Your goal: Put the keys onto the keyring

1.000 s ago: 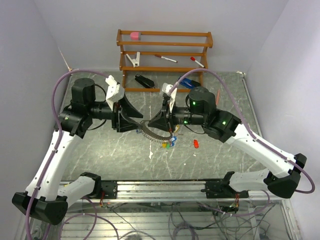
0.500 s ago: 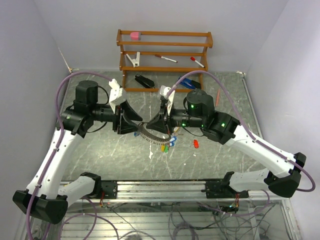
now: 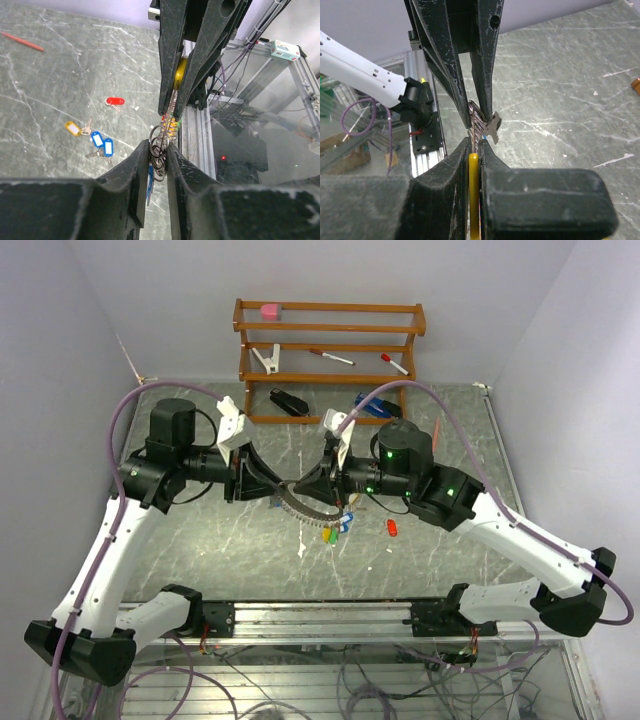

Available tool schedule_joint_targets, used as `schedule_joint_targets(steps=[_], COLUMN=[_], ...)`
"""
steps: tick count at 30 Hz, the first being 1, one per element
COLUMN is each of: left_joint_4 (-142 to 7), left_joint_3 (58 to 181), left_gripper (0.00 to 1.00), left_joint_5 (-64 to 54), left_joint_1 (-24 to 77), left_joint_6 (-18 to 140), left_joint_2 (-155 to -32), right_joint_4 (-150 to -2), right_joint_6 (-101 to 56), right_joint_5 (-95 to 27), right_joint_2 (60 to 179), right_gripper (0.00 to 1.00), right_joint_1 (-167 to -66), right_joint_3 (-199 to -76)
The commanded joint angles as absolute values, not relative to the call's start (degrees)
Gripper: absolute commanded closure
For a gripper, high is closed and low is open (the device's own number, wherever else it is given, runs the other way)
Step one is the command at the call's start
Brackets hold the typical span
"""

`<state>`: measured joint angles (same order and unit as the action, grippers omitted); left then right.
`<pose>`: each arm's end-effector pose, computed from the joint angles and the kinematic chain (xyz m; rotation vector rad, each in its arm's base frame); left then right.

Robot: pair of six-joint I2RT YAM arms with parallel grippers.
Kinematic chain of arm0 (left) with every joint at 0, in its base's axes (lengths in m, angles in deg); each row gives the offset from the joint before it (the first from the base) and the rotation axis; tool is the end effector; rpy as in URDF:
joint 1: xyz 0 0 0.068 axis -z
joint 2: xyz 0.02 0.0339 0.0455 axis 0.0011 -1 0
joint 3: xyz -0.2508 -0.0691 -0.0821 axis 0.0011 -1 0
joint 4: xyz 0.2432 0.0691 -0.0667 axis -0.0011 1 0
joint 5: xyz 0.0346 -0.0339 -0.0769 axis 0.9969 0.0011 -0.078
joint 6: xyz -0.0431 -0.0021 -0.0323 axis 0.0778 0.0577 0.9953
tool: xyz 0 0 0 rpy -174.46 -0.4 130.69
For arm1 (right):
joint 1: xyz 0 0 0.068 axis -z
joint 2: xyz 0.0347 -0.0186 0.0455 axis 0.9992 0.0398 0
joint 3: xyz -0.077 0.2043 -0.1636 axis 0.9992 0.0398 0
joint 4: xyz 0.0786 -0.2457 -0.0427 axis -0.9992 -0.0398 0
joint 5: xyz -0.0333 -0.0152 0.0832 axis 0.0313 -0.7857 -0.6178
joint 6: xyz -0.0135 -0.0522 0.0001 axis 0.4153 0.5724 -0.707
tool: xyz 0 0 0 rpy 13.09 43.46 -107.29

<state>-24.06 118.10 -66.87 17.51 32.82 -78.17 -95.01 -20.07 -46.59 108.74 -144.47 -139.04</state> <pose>0.1729 -0.0895 0.4036 1.2155 1.5045 -1.2677 0.1389 0.2347 0.4269 -1.0835 1.5801 1.0659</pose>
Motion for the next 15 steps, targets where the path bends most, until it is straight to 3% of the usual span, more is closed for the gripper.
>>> schedule_joint_targets(steps=[1,15], left_joint_4=[-28.1,-29.8], left_joint_3=[119.9,121.3], left_gripper=[0.73,0.76], left_joint_5=[-68.4,-65.6], left_joint_1=[17.8,17.7], left_joint_6=[36.0,38.3], left_joint_2=[-77.2,-75.9], right_joint_4=[-91.3,-89.6], right_joint_6=[-19.4,-19.8], right_joint_5=[-44.3,-40.7], right_joint_2=[106.2,105.1], right_gripper=[1.0,1.0], right_joint_1=[-144.6,-144.6], right_joint_3=[-139.3,-137.4])
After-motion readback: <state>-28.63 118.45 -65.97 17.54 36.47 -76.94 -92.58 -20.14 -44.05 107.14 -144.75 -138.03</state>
